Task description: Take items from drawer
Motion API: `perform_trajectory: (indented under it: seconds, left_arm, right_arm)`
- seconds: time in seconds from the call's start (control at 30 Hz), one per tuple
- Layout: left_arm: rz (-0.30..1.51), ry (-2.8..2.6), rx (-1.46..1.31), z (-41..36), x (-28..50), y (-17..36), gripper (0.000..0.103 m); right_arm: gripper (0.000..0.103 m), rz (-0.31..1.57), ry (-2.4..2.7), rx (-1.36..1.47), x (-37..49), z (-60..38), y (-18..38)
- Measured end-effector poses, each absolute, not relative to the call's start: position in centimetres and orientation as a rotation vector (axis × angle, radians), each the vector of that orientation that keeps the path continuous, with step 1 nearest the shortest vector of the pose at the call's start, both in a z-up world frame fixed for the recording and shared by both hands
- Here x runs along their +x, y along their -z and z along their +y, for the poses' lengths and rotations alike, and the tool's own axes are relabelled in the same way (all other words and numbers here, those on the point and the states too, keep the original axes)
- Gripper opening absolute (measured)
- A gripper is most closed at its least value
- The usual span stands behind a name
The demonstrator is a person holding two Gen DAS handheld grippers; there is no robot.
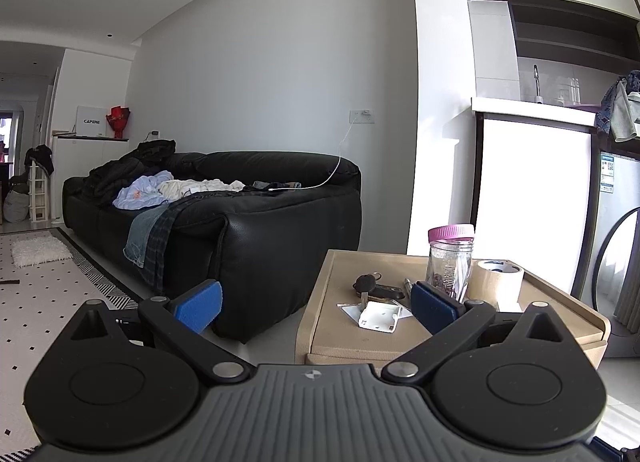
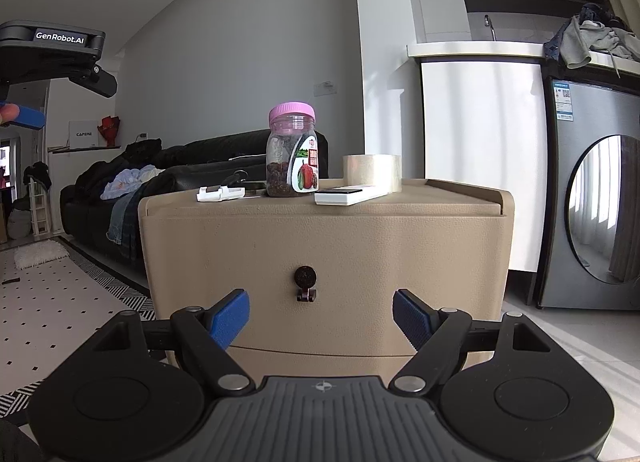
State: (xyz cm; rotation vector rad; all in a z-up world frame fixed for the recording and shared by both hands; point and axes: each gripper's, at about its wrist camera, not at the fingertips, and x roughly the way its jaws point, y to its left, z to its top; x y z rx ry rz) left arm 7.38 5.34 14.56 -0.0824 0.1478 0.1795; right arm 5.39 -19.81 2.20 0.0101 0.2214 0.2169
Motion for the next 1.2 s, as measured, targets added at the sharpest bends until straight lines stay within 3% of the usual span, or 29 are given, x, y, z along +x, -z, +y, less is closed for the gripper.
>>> perform_trajectory:
  seconds: [0.8,0.97,1.1,1.2]
  left_arm:
    - [0.238,-0.143,-0.172,5.3,7.6,-10.2,0.103]
    - [0.170,-0.184,-0.138,7.6,3.4,-2.5,0.103]
    - [0.329,-0.307,-0.129,8.6,1.5,3.4,0.103]
    - [0.395,-0.277,-0.164,8.5,1.2,5.0,0.103]
  right_arm:
    - [0.082,0.336,-0.184,0.001,5.3,-20.5,0.4]
    - [0.082,0.331,-0.143,0.003,4.4,-20.8,1.0]
    - [0.082,0.371,-0.132,0.050,2.4,-21.9,3.3]
    - [0.082,0.430,-0.096,0.039,1.4,-22.7,5.5]
